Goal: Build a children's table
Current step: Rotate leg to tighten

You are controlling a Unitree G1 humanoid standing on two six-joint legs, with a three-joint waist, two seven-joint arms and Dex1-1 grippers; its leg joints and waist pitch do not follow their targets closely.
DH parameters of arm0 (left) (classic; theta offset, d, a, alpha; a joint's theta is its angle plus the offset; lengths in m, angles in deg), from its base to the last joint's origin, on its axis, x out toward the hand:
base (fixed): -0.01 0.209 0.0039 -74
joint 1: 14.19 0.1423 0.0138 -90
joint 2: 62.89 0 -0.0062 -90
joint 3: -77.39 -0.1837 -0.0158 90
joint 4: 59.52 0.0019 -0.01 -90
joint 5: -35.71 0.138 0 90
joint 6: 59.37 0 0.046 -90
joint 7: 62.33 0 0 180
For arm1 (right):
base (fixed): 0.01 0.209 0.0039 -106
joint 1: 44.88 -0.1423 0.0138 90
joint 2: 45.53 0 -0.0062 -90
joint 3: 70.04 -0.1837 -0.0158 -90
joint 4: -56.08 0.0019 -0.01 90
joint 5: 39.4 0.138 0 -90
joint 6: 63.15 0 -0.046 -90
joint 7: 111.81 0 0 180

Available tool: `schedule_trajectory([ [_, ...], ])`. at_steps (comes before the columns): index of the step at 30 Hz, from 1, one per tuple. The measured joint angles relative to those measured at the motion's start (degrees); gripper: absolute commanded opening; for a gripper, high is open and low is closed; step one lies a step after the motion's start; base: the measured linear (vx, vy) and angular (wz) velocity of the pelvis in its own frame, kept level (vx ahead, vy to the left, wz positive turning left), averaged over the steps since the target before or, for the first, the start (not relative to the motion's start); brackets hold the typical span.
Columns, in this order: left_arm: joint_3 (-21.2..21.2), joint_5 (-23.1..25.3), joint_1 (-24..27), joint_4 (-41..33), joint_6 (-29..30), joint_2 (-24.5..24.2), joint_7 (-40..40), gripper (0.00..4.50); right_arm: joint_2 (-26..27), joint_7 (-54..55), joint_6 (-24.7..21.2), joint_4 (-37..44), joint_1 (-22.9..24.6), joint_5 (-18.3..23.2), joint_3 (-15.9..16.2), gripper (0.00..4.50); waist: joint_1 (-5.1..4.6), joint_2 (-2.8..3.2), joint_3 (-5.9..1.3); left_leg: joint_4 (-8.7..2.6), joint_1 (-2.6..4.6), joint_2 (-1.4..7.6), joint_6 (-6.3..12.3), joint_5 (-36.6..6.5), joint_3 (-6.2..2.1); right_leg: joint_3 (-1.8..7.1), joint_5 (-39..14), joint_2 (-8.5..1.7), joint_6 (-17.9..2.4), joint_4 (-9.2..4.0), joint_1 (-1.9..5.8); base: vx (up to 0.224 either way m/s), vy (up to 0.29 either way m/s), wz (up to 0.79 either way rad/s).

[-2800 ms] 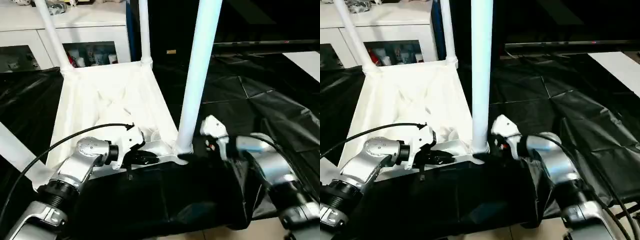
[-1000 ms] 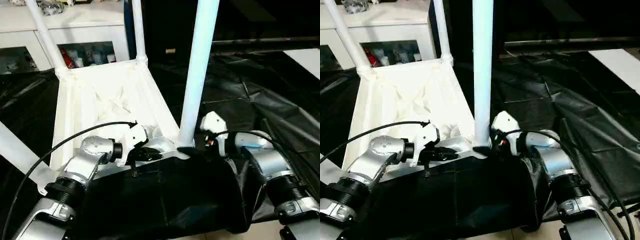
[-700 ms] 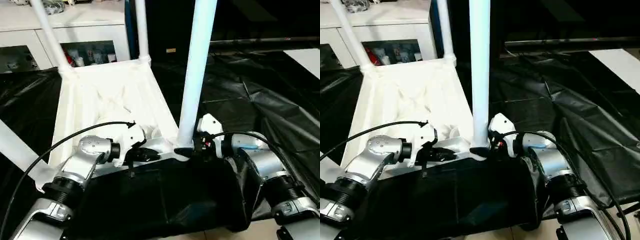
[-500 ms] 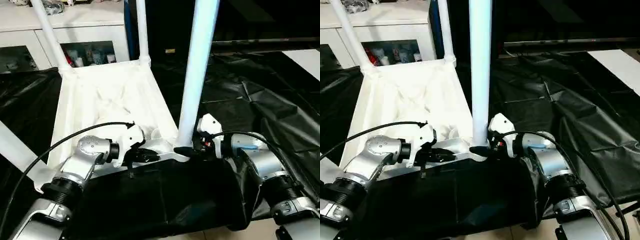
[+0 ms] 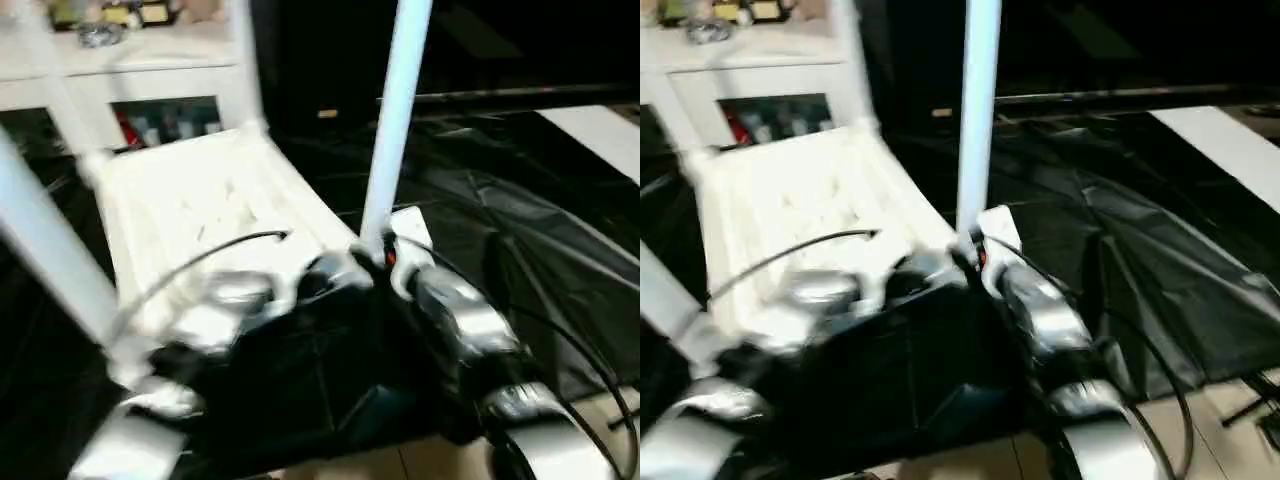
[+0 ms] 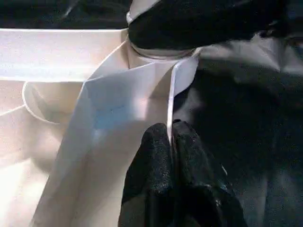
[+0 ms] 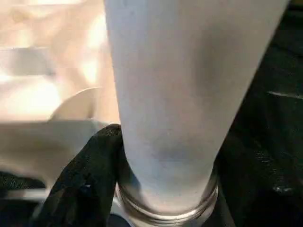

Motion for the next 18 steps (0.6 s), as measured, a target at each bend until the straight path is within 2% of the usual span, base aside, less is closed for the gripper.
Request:
schedule_trajectory([
  [1,0.0,0.13,-0.03,0.07,-0.03,0.15,-0.12,0.0,0.01,0.01,0.45,-0.06,0.03,-0.16,-0.05,2.62,-0.04,0.05,0.02,-0.39,0.03,-0.04,0.0,0.0,0.16,-0.02,-0.84,-0.02,-0.45,0.3,0.29,0.0,0.0,0.0],
  [2,0.01,0.24,-0.22,0.3,-0.22,0.24,-0.19,0.0,0.01,0.0,1.21,-0.08,0.2,-0.23,-0.17,2.96,0.37,-0.1,0.15,-1.16,-0.01,-0.12,-0.01,0.01,0.81,0.16,-2.67,-0.03,-1.7,2.07,-0.14,0.0,0.0,0.0],
  [3,-0.05,0.34,-0.23,0.52,-0.59,0.23,-0.18,0.0,0.0,-0.12,1.82,-0.07,0.51,-0.23,-0.18,3.17,0.5,-0.87,0.17,-1.71,0.36,-0.17,-0.02,0.02,1.98,0.87,-4.1,-0.33,-2.29,3.18,-0.59,-0.06,-0.02,0.15],
  [4,-0.12,0.67,-0.24,0.55,-1.05,0.1,-0.17,0.0,-0.03,-0.46,2.52,-0.05,0.75,-0.2,-0.25,3.31,0.5,-1.69,0.22,-2.14,0.92,-0.49,-0.02,0.02,2.85,1.92,-4.4,-0.68,-2.14,3.58,-1.25,0.001,-0.086,0.27],
  [5,-0.16,0.86,-0.23,0.57,-1.44,-0.09,-0.15,0.0,-0.15,-1.67,3.05,0.02,0.92,-0.12,-0.32,3.34,0.91,-2.19,0.41,0.07,1.18,-0.68,-1.01,-2.3,2.09,2.41,-3.69,-1.17,-0.63,3.55,-1.89,0.001,-0.086,0.27],
  [6,-0.12,0.84,-0.2,0.56,-1.62,-0.33,-0.12,0.0,-0.15,-2.76,3.55,0.13,0.89,-0.05,-0.32,3.39,1.63,-1.97,0.39,1.13,1.49,-0.5,-0.69,-3.25,-0.02,2.03,-3.22,-1.17,0.06,3.69,-1.78,0.112,-0.052,-0.25],
  [7,-0.02,0.77,-0.32,0.41,-1.77,-0.85,0.1,0.0,-0.27,-4.27,4.21,0.72,0.93,0.34,-0.32,3.5,1.64,-0.97,-0.07,1.31,1.11,-0.28,-2.25,-1.78,-1.45,0.74,-3.01,-1.32,0.14,3.58,-1.91,0.088,0.022,-0.37],
  [8,-0.02,0.79,-0.39,-0.01,-1.75,-1.38,0.63,0.0,-1.07,-7.15,4.96,1.11,1.04,0.84,-0.3,3.76,1.16,-1.34,-0.15,1.26,0.78,-0.17,-2.15,-1.22,-1.6,0.83,-1.93,-0.93,-0.3,3.18,-2.15,0.088,0.022,-0.37],
  [9,-0.15,0.8,-0.33,-0.43,-1.76,-2.0,1.42,0.0,-1.79,-9.38,5.15,1.23,1.03,0.96,-0.01,3.76,0.9,-1.56,-0.23,1.26,0.82,-0.06,-2.18,-1.22,-1.6,0.94,-0.96,-0.7,-0.65,2.72,-2.17,0.0,0.0,0.0],
  [11,-0.15,0.77,-0.18,-0.74,-2.13,-2.88,2.55,0.0,-2.37,-12.24,5.35,1.52,1.03,1.02,0.4,3.87,0.29,-1.68,-0.14,1.21,0.87,-0.14,-2.19,-1.24,-1.31,1.3,0.52,-0.69,-1.52,2.52,-2.19,0.0,0.0,0.0],
  [12,-0.15,0.74,-0.05,-0.89,-2.35,-3.29,3.26,0.0,-2.98,-13.49,5.65,1.53,1.03,1.02,0.97,4.04,0.24,-1.67,-0.12,1.15,0.91,-0.16,-2.2,-1.25,-1.25,1.37,0.71,-0.69,-1.44,2.52,-2.2,0.0,0.0,0.0],
  [15,-0.17,0.46,1.01,-2.44,-3.23,-5.53,7.07,0.0,-6.92,-20.78,6.54,2.32,1.05,1.04,3.36,4.04,0.25,-1.72,-0.09,0.48,0.98,-0.13,-2.22,-1.25,-1.24,1.23,0.7,-0.68,-1.41,2.28,-2.23,0.0,0.0,0.0],
  [18,-0.3,-1.86,3.51,-5.8,-4.1,-9.36,15.01,0.0,-12.11,-30.89,7.45,4.44,1.44,1.38,5.5,4.04,0.43,-1.75,-0.07,0.24,0.88,-0.06,-2.23,-1.24,-1.24,1.2,0.98,-0.61,-1.12,2.22,-2.3,0.0,0.0,0.0],
])
